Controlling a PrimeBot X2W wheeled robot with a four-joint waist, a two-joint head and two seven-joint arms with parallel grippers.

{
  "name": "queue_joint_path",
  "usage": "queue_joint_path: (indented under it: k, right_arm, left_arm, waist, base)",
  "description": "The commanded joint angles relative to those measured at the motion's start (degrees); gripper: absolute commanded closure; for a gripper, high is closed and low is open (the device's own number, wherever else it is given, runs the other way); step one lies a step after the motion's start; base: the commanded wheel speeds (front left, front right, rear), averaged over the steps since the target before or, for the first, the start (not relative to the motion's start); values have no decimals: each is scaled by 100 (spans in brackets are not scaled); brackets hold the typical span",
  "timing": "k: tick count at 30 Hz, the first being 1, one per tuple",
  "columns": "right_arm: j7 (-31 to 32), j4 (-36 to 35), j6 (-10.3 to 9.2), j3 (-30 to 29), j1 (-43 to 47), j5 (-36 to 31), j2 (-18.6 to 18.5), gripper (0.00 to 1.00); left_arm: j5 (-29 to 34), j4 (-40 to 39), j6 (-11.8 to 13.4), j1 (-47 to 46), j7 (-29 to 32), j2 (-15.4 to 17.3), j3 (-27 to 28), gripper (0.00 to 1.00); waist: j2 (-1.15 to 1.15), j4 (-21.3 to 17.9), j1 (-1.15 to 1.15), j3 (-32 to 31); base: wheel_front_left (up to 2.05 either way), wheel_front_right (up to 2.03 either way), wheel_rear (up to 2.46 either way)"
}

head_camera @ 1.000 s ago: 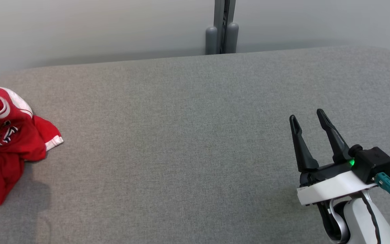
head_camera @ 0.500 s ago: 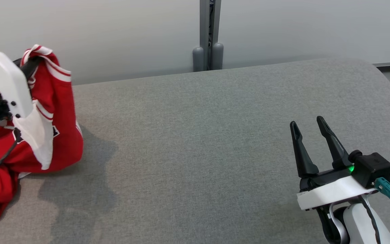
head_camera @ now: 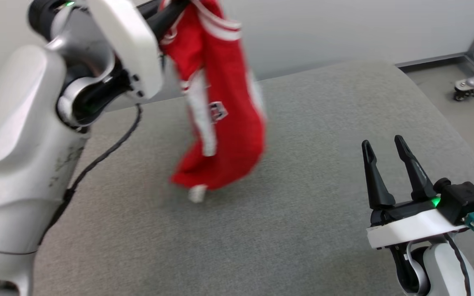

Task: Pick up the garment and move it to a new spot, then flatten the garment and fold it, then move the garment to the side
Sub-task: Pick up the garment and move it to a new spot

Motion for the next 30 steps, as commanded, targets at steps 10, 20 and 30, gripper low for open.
queue_joint_path:
  k: [10, 20, 30]
  right_arm:
    - [-20, -121, 13, -261, 26, -1, 7, 0]
    - [-20, -108, 13, -217, 10, -55, 3, 0]
    - [-19, -36, 13, -102, -33, -69, -64, 0]
  left_arm:
    - [-419, -75, -6, 195, -376, -318, -99, 100]
    - [-729, 666, -5, 1601, -1028, 368, 44, 100]
    - [-731, 2181, 38, 2114, -1817, 728, 377, 100]
  waist:
    - [0, -129, 0, 176]
    - [0, 299, 0, 302]
    - [0, 528, 0, 271]
  base:
    - [0, 0, 0]
    - [0, 0, 0]
    - [0, 0, 0]
